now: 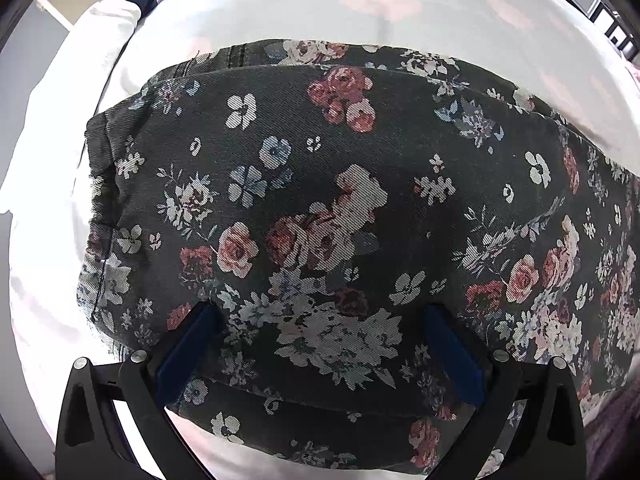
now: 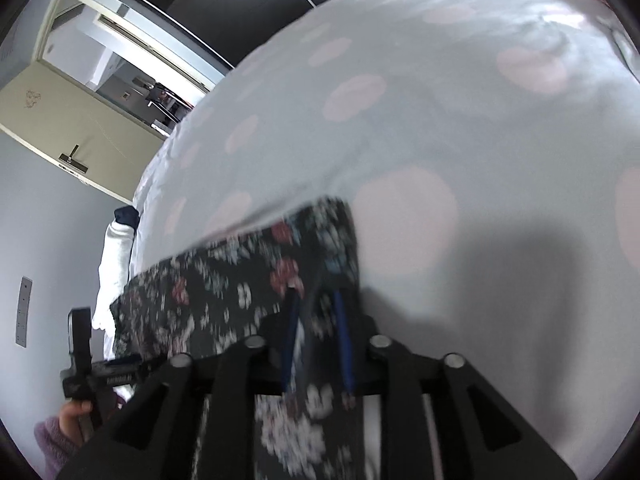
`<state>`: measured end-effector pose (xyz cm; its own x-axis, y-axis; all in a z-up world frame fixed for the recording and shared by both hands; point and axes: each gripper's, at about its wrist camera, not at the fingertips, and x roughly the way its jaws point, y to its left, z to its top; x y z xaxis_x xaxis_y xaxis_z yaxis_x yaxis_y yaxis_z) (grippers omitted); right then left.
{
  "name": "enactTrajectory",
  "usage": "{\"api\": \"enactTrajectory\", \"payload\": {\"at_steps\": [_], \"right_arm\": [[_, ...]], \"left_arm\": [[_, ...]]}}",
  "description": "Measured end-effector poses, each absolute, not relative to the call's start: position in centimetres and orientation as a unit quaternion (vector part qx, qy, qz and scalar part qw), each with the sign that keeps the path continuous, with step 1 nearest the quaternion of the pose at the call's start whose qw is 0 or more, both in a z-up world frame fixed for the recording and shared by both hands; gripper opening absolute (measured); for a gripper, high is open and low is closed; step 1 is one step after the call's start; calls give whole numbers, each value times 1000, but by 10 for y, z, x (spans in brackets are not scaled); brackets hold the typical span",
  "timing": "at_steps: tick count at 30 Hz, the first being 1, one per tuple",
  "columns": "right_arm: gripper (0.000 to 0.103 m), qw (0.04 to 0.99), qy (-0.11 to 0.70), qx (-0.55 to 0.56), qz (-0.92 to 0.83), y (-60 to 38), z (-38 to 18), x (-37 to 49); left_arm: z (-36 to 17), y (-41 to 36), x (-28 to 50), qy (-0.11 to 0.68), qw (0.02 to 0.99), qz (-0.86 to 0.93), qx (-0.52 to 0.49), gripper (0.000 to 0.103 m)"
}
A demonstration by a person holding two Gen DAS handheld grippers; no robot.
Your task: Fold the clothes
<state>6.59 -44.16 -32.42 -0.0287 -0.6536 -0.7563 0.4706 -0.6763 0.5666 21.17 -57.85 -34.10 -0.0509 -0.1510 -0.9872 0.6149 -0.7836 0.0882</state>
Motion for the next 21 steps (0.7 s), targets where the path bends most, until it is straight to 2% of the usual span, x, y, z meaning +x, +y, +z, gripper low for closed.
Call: {"api": "enactTrajectory", "payload": {"at_steps": [6,17,18,21], "right_arm": [[23,368,-85,614,-693,-434,-339,78],[26,379,-101,623,-676,-427,-350,81],[28,384,-103,623,-674,-429,-349,81],[42,401,-106,620,-666,-433,-348,83]], "left_arm": [[-338,-572,207,184,274,-704,629,103],[-333,-560,193,186,273,-705,627,103],[-333,-559,192,186,273,-705,628,103],[-332,-555,189,185,273,-704,628,103]]}}
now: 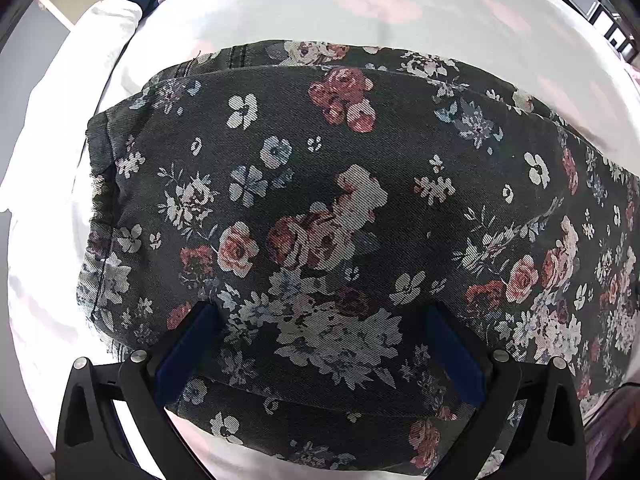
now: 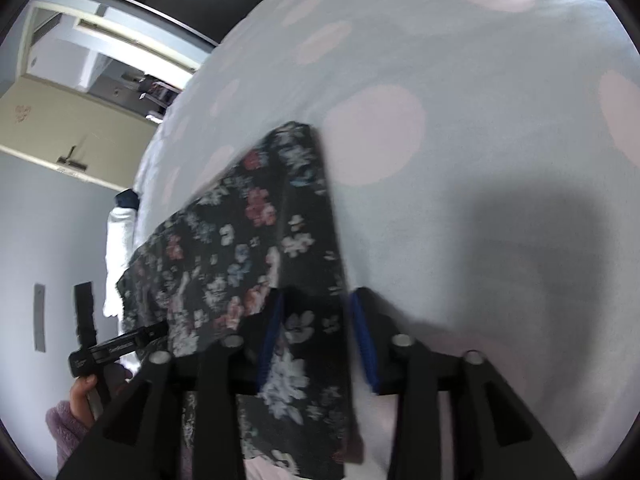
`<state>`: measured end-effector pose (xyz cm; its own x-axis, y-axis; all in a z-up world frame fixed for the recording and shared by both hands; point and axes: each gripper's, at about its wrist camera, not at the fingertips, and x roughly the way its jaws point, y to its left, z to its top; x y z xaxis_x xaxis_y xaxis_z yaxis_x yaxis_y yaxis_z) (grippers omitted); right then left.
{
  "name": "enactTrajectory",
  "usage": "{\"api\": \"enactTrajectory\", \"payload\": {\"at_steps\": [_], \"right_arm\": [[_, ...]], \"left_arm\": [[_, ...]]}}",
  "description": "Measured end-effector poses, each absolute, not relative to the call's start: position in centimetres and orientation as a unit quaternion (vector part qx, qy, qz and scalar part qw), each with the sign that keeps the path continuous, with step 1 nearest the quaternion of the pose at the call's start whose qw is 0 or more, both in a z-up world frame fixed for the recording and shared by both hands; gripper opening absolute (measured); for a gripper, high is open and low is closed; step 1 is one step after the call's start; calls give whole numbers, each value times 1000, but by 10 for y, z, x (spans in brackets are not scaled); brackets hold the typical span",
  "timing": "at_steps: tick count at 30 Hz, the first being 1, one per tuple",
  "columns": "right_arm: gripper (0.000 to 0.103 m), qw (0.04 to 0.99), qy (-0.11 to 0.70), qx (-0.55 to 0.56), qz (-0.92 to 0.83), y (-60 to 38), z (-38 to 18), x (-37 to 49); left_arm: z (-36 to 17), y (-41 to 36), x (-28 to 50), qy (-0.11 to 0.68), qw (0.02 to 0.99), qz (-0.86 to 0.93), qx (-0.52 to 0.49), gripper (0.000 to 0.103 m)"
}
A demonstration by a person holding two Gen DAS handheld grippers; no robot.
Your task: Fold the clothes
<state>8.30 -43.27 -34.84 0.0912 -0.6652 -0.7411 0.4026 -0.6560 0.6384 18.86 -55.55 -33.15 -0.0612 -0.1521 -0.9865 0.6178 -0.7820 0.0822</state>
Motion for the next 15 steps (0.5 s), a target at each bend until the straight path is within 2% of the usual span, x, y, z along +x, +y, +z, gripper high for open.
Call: {"api": "enactTrajectory", "payload": {"at_steps": [1,3,9,11,13,15], "right_arm": [[48,406,-107,620,-663,-434,-348,84],[51,409,-106,620,-661,-438,-351,83],[50,420,-127,620,-650,-445,-360,77],[45,423,-121,617,-653,-448,-361,76],[29,420,-106,613,-661,-451,-361,76],[24,420,-112,612,-661,-450,-361,77]], "left_arm": [[-331,-554,188,185,273,-705,628,103],[-330,-552,185,185,273,-705,628,103],[-327,-545,179,185,273,-704,629,103],[-326,-543,177,186,273,-703,629,103],[-325,-540,175,186,273,-704,629,103],[-323,-538,172,186,273,-704,629,103]]}}
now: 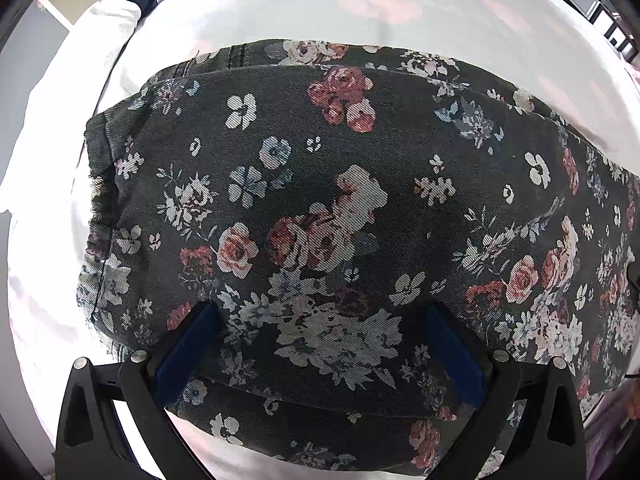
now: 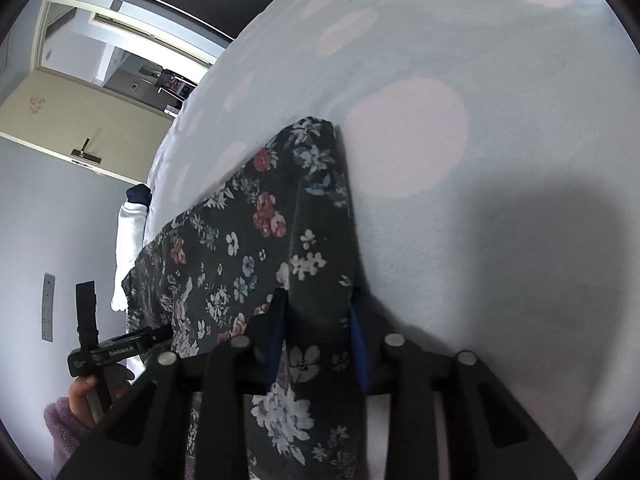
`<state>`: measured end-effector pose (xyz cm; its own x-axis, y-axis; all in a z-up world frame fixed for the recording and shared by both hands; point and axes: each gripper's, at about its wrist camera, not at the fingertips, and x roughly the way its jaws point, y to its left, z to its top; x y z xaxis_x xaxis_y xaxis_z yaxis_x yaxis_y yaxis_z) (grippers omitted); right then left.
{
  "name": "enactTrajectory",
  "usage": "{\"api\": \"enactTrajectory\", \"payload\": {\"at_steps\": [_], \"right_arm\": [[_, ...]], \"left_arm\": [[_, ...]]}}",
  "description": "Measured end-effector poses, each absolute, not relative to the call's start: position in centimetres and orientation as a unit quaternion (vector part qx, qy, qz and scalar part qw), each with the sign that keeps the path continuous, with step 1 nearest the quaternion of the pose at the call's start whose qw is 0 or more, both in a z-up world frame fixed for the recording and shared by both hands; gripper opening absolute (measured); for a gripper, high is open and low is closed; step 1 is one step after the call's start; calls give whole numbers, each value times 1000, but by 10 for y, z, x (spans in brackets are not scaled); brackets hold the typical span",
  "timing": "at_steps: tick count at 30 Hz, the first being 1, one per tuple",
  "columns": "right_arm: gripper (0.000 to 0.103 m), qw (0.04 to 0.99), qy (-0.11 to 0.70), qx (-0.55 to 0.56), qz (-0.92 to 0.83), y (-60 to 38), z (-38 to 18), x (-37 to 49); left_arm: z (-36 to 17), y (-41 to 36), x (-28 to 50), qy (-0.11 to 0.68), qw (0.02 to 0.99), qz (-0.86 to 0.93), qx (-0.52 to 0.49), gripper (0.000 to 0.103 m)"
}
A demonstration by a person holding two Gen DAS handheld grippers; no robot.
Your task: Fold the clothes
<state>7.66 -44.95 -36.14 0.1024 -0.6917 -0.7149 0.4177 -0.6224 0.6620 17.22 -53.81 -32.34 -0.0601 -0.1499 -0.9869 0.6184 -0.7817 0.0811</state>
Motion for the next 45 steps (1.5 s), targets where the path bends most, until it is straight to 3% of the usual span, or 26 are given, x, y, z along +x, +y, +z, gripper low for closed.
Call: {"api": "enactTrajectory", "payload": {"at_steps": [4,7,17,26,29,35,45], "right_arm": [[12,419,-128,606,-663,-445,-358,79],[9,424,-114,586,-682,-444,-342,86],[7,413,-141,578,-689,-407,-285,76],[7,318,-127,554,-759,-319,-240,26],[7,274,-116,545,-784,-289,-229,10],[7,277,-111,555,-777,-279,-224,5],[7,320,-84,550,-767,-341,-174,31]], "left_arm": [[-319,-532,171,183,273,-708,625,103],[-313,-526,167,177,272,-715,619,103],[-281,-477,141,155,222,-743,612,103],[-250,-467,143,202,206,-769,570,103],[-239,-579,86,195,197,-766,580,103],[-236,-502,218,167,192,-759,599,103],[-211,-497,254,179,208,-732,623,103]]}}
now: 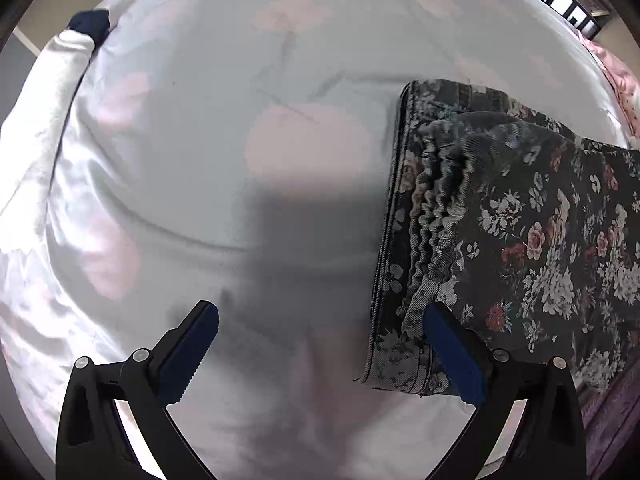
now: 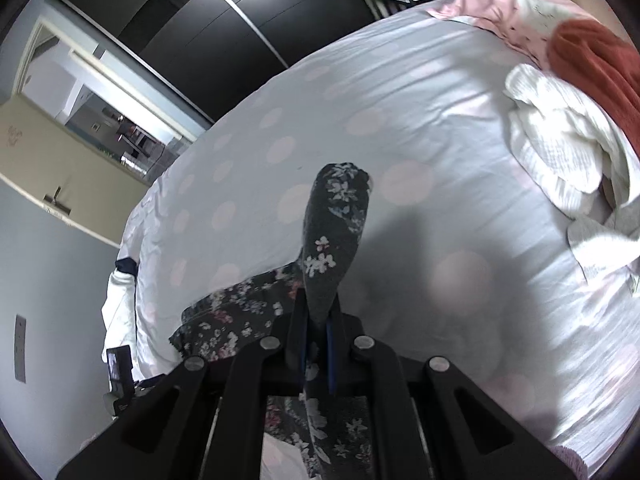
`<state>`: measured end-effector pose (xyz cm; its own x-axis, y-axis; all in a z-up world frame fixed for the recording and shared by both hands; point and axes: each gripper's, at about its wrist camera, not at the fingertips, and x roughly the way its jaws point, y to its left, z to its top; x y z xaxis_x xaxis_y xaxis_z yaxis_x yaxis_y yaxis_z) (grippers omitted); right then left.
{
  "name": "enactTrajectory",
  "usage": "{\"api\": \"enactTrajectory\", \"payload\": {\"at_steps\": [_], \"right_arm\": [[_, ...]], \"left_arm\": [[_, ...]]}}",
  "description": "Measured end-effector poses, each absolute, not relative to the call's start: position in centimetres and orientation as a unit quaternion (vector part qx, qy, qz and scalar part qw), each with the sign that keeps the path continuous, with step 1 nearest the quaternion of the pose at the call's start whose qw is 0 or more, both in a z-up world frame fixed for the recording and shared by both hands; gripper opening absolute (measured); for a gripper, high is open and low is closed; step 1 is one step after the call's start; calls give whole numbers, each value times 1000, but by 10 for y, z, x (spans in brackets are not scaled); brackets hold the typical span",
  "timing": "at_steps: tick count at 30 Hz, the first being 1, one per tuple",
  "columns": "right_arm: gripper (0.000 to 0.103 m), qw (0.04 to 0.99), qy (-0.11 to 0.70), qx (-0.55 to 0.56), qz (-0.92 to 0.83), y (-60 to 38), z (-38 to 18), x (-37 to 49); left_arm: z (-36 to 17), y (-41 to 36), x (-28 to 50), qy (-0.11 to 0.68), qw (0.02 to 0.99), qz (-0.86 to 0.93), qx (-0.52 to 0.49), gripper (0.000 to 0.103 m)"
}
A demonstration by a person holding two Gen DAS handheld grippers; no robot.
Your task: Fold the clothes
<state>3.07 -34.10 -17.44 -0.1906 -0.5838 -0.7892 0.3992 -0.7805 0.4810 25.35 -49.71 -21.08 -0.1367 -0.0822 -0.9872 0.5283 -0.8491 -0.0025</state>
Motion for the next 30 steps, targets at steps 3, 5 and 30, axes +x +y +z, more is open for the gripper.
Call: {"api": "enactTrajectory", "payload": {"at_steps": [3,5,30], "right_arm": [[7,331,-78,560,-756,-360,-163,41],[7,339,-81,568,-746,-372,-157,47],[7,429,-67,629,-645,-602,-195,160]], "left_arm": [[-170,-492,317,184,203,-751,600,103],[-158,-496,324,211,200,-761,580,103],[-171,-560,412,296,216,-759,539,103]]}}
